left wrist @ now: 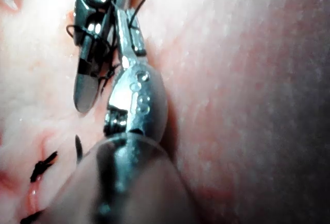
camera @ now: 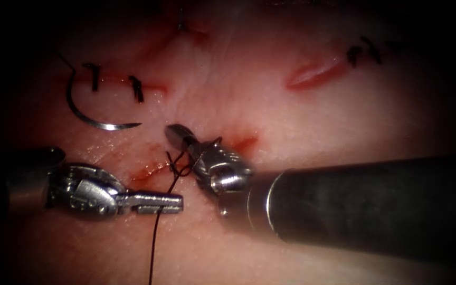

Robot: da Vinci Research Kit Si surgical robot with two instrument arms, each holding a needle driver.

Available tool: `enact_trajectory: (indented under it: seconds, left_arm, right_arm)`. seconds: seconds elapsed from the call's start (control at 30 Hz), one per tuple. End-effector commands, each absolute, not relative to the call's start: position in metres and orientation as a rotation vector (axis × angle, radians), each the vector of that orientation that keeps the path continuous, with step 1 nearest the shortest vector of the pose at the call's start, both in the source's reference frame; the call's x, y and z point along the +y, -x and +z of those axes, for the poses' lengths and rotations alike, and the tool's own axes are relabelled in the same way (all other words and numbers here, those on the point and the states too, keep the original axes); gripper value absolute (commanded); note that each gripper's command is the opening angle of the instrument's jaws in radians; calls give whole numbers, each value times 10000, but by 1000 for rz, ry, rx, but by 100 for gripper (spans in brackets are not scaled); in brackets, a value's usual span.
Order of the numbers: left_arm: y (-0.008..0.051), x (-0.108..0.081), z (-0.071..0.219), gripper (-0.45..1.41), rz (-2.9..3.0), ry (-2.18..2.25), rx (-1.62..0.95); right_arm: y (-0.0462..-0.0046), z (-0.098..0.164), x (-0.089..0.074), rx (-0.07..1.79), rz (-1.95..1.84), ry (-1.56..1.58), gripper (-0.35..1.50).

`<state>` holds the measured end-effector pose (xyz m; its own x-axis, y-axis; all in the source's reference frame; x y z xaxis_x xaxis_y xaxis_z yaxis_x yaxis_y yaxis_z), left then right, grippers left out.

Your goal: Wound Closure

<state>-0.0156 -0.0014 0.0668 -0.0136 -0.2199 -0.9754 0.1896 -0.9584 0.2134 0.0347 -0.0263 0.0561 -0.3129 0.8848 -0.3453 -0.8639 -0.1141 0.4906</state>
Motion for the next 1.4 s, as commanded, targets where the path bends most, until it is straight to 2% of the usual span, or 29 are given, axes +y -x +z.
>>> enact_trajectory:
  seconds: [0.03, 0.17, 0.37, 0.6, 0.97, 1.13, 1.4]
  left_arm:
    - [161, -12, 674, -45, -2050, -1982, -33]
    - [161, -13, 674, -45, -2049, -1982, -33]
    - [158, -11, 674, -45, -2041, -1982, -35]
    - [143, -1, 670, -45, -2080, -1978, -34]
    - [100, 76, 655, -45, -2241, -1952, -40]
    - [82, 129, 717, -45, -2441, -1869, 89]
    - [67, 158, 809, -45, -2595, -1814, 79]
  right_arm:
    - [-357, 560, -261, 738, 1738, -23, -35]
    - [-359, 552, -257, 761, 1722, -7, -35]
    - [-361, 511, -242, 941, 1605, 43, -35]
    - [-354, 487, -236, 1066, 1500, 101, -35]
    - [-342, 491, -254, 1146, 1418, 41, -35]
    - [-345, 488, -263, 1194, 1363, 23, -35]
    - [-349, 487, -273, 1210, 1323, 15, -35]
